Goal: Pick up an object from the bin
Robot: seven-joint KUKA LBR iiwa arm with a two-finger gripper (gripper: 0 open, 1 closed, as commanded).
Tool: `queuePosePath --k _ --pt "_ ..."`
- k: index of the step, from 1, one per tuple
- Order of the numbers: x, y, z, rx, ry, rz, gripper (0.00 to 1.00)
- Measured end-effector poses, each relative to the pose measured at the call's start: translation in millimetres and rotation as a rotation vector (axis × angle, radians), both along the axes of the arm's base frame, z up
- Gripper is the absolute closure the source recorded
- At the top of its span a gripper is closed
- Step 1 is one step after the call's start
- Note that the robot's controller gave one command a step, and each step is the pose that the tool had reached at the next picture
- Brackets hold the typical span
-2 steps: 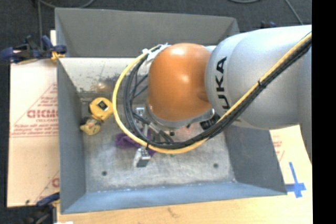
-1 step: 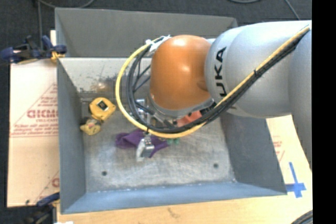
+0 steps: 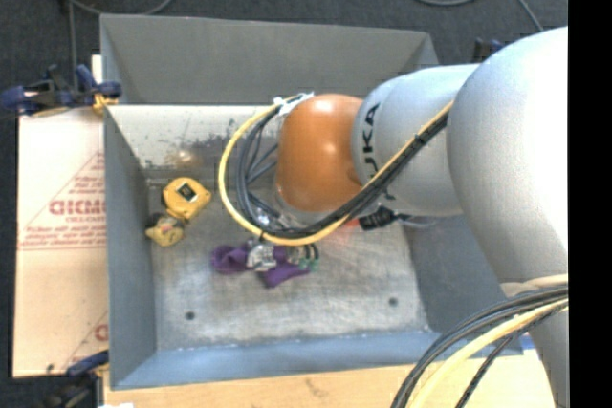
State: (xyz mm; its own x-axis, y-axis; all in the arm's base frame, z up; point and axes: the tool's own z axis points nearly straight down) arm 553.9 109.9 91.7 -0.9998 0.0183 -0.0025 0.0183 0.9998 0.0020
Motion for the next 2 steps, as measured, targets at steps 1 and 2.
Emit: queuePosePath --k 1,2 --pt "0.0 0.0 0.0 0.000 0.000 -0.001 1.00" --pt "-6.8 -3.9 159.1 0.000 -0.005 -0.018 1.00"
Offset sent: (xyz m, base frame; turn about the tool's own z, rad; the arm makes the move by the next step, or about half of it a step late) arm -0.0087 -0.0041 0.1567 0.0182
